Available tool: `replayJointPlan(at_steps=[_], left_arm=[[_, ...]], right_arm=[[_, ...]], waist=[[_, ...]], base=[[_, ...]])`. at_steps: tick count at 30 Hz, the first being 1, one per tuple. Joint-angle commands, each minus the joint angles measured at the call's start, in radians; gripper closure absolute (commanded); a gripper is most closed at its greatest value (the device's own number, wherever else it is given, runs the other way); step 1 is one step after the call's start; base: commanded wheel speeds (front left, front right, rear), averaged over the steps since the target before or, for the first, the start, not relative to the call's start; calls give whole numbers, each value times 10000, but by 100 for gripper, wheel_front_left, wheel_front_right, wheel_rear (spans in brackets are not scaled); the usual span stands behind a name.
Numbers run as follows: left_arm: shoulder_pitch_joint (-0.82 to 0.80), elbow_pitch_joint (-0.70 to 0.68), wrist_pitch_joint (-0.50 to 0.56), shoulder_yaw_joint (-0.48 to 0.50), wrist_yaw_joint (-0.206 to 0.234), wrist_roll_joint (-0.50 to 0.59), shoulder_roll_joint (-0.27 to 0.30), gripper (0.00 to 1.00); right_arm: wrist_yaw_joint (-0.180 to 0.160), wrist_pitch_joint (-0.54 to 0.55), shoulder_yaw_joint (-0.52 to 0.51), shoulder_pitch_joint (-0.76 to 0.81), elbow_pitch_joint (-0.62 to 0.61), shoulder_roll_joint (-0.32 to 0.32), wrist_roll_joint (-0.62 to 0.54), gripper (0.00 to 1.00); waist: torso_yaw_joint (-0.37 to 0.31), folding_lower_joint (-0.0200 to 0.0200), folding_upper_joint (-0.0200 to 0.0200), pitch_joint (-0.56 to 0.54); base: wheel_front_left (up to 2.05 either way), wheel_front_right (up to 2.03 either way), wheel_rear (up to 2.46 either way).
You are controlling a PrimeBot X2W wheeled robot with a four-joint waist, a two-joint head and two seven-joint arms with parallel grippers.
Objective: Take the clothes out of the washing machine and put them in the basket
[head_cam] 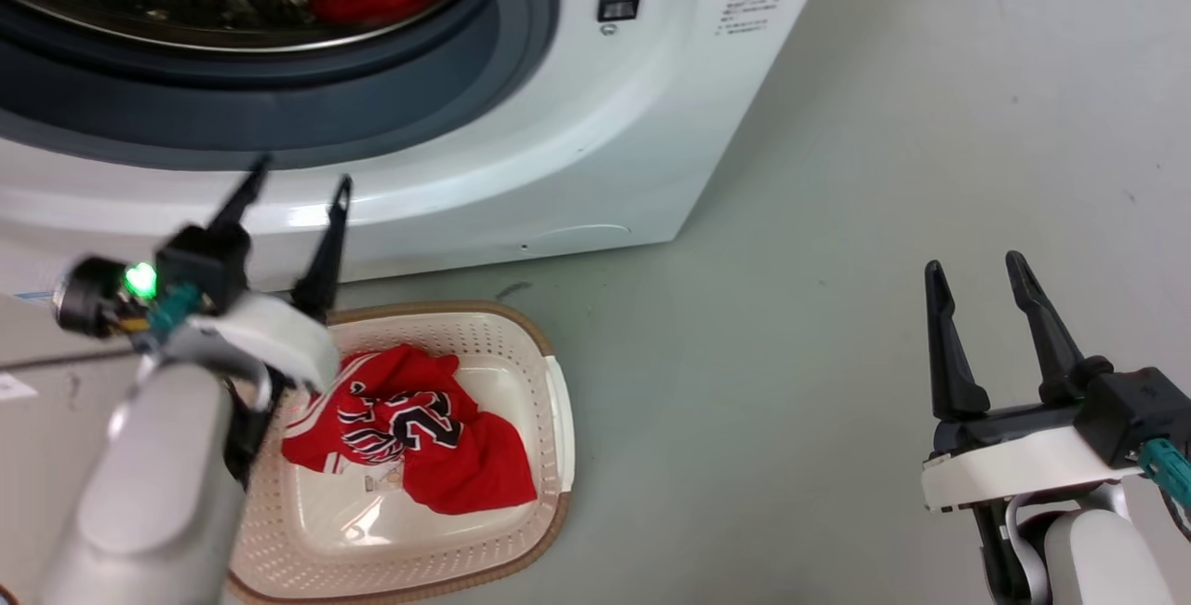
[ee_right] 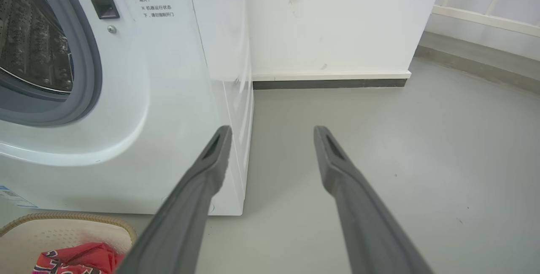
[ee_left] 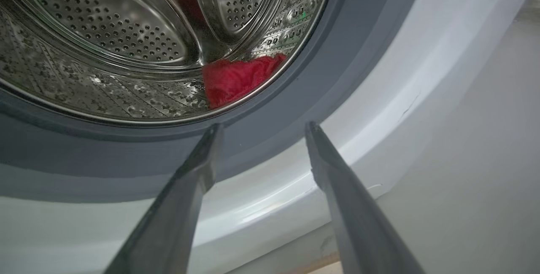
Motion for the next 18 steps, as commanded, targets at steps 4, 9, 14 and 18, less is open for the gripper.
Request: replayJointPlan(at_steps=[4,9,14,18], left_arm=[[-1375,426,489,-96,-9,-187,503,0],[-3352,975,1654,-645,-8,-448,1230,0],[-5546,1731,2978,-1352,1,-746,2071,0],[-7079,2506,4204,-1898,3,-1061,2558,0]], right_arm=[[-7,-20,136,-165,-65,4,267,0],[-7,-20,341,-375,-173,7,580,0],[-7,-20,696,-580,-209,7,1014,0],[-7,-20,988,-576,-229,8,1385,0]], waist=[[-554,1,0,605],[-1120,1,0,1484],[-1726,1,0,2301],[-2206,1,0,2789]], base=[[0,0,0],[0,0,0],[0,0,0],[0,0,0]])
